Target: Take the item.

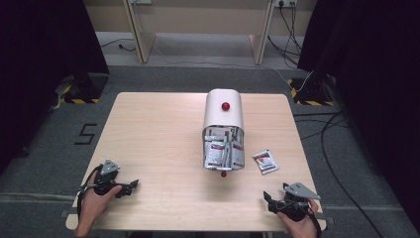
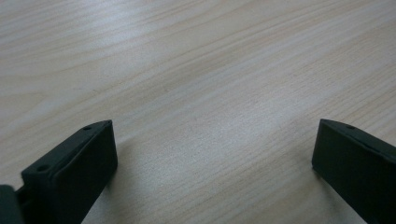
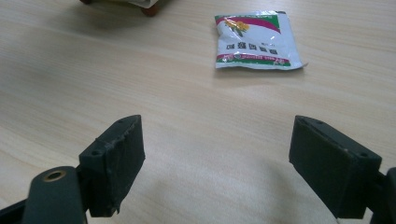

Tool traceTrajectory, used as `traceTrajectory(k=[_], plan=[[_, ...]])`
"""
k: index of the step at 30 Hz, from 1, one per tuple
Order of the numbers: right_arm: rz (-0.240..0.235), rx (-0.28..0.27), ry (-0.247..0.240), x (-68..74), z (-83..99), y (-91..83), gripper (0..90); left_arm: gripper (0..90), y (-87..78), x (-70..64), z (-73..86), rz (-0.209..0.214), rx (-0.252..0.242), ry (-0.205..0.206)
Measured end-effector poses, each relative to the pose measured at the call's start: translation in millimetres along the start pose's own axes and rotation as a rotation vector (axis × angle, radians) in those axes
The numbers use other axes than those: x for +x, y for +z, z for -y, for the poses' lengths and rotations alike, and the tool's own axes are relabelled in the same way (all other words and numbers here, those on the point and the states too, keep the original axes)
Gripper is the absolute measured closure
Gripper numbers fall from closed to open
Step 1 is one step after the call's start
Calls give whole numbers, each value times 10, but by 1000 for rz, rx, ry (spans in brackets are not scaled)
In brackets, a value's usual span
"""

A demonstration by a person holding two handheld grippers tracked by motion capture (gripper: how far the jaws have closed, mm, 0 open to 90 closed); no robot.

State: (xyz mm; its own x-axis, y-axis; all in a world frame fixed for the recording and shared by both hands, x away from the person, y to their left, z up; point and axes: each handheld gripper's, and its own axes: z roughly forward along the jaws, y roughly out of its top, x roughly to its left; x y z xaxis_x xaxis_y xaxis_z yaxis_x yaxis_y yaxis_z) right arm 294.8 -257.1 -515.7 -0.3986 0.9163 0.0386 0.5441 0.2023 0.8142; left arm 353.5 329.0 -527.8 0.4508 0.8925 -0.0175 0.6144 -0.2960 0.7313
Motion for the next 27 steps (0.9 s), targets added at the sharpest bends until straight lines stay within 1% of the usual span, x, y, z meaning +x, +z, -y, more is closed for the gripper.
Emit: traceTrajectory(k=[6,18,22,24,25,27], plan=[[3,6,8,9,64,-34,190,0,0,0,0,0,0,0],[30,26,-18,52,159,-57,191,0,0,0,0,0,0,0],[31,31,-36,60,188,-55,173,0,0,0,0,0,0,0],[29,32,-37,67,193,-57,160,0,0,0,0,0,0,0],[24,31,-47,75,202,-63,154,0,1,0,1,0,-1,0],[22,24,-46,85,217,-68,154,0,0,0,0,0,0,0]])
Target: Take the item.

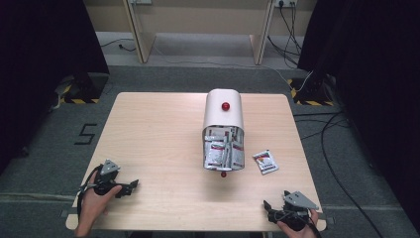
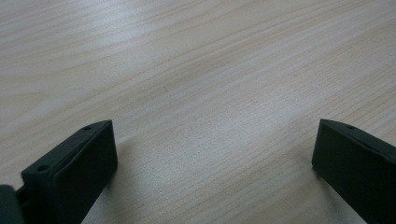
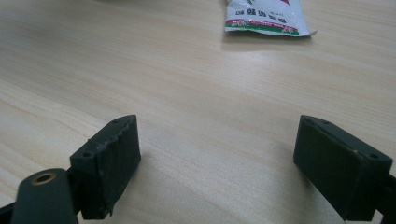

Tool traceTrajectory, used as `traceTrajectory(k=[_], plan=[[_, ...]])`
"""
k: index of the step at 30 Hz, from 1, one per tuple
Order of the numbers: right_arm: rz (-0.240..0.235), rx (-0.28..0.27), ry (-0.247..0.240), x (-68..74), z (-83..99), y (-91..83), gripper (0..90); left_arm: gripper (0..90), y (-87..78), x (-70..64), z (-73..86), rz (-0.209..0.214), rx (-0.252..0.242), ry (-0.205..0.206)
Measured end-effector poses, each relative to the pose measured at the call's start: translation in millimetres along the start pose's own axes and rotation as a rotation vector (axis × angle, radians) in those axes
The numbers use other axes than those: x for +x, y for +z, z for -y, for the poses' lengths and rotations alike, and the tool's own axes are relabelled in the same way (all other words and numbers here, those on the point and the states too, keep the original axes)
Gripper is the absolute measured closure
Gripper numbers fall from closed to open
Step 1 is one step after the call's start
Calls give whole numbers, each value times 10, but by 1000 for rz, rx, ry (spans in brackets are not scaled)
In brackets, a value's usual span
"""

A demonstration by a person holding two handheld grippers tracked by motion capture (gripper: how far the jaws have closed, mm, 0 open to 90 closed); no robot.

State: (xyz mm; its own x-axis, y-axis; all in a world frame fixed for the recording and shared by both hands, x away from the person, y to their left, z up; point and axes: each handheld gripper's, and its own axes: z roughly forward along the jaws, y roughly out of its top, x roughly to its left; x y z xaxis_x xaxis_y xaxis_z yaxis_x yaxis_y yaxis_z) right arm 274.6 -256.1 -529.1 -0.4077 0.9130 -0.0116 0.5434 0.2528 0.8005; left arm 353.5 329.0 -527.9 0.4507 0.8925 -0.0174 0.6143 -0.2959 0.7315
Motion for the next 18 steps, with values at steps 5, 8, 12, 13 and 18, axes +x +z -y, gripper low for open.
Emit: traceTrajectory(k=[5,8,12,13,18], plan=[[-8,-4,-6,6,23,-24,151,0,0,0,0,0,0,0],[-17,-5,-8,18,46,-49,151,0,0,0,0,0,0,0],[-22,-14,-13,24,79,-77,150,0,0,0,0,0,0,0],[-22,-17,-13,24,86,-82,150,0,0,0,0,0,0,0],[-21,-30,-13,33,120,-104,150,0,0,0,0,0,0,0]])
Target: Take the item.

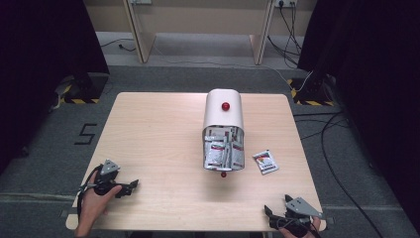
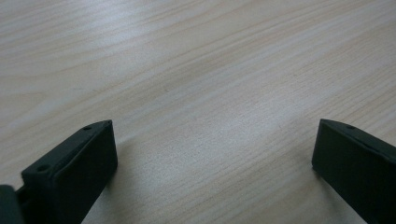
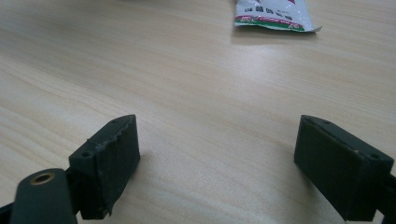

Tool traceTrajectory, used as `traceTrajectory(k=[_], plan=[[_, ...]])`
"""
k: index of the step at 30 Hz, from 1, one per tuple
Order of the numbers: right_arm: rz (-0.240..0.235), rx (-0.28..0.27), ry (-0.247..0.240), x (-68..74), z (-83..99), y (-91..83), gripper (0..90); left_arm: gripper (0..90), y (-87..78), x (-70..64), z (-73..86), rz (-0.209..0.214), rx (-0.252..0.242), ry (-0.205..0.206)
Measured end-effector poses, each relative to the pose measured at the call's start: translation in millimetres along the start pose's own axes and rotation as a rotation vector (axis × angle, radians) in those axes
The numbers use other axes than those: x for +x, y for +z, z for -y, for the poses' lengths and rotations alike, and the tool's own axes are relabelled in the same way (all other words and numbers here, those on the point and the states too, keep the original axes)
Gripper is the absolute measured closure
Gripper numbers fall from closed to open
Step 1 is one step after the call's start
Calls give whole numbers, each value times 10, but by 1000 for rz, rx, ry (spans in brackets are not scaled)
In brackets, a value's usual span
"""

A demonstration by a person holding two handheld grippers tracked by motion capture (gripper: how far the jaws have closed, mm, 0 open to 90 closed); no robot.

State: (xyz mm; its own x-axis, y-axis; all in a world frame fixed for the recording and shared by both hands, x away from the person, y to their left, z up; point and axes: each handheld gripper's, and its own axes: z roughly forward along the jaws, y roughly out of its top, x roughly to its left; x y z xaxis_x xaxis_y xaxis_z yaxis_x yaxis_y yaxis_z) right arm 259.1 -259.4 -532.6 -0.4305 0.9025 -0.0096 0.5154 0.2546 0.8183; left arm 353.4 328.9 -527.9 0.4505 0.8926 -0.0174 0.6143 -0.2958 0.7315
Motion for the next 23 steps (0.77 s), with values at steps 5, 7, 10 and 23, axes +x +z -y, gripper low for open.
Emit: traceTrajectory(k=[5,7,10,23], plan=[[-3,-11,-4,6,25,-19,151,0,0,0,0,0,0,0],[0,-11,-5,10,26,-21,154,0,0,0,0,0,0,0],[-3,-12,-3,7,27,-20,153,0,0,0,0,0,0,0],[-6,-14,-5,3,27,-14,150,0,0,1,0,0,0,0]])
